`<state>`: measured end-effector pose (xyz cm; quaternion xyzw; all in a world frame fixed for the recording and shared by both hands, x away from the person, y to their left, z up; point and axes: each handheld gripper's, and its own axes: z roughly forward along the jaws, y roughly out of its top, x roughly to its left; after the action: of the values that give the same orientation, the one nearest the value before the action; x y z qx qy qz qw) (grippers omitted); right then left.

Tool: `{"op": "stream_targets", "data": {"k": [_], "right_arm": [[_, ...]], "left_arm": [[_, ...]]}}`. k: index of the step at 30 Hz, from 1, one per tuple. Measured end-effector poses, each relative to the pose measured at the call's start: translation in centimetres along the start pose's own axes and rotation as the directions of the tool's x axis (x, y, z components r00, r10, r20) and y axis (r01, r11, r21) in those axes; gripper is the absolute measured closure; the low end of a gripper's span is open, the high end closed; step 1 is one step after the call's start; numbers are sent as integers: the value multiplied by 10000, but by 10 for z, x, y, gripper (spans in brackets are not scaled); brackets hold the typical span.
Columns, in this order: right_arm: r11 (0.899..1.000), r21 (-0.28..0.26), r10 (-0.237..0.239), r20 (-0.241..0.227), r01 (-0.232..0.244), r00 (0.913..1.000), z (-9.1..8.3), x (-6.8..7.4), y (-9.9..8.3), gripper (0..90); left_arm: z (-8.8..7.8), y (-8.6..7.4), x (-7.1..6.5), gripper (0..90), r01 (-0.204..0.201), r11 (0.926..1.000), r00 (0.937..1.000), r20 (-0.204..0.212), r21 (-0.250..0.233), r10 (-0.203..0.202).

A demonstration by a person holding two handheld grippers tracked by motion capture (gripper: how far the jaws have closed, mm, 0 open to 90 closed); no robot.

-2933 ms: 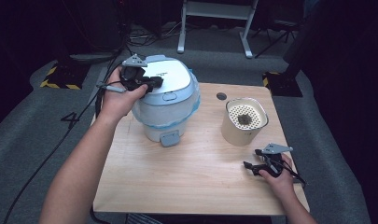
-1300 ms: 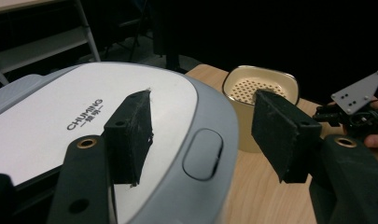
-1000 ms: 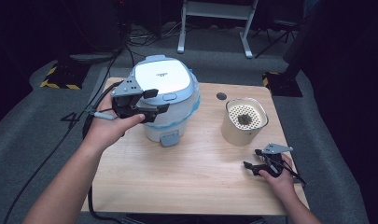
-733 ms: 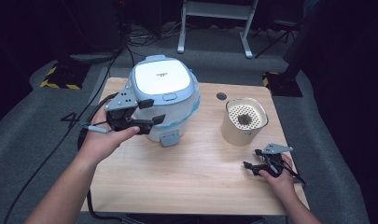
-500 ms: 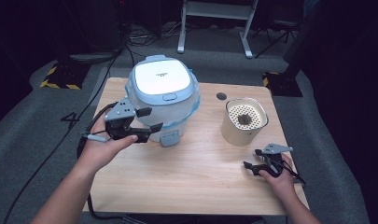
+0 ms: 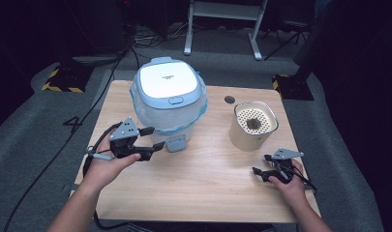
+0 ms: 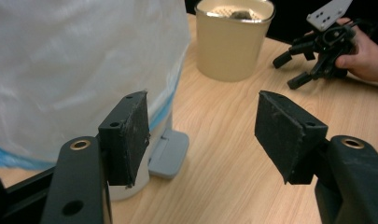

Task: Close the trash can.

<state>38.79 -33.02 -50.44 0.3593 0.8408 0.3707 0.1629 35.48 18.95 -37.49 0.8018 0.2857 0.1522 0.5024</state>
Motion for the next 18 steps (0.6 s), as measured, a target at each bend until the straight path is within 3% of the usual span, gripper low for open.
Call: {"op": "stream_targets", "data": {"k": [12,13,18], "right_arm": [[10000,2,1,2,-1,10000,0,0,0,188],[10000,2,1,1,-1,10000,0,0,0,187],[10000,2,6,2,-6,10000,0,0,0,187]], "left_arm": [[28,-46,6,354,470,9969,9985,-322,627,-450],[33,-54,6,354,696,9950,9972,-341,711,-673],[38,-68,8,349,821,9927,9961,-400,887,-788]]}}
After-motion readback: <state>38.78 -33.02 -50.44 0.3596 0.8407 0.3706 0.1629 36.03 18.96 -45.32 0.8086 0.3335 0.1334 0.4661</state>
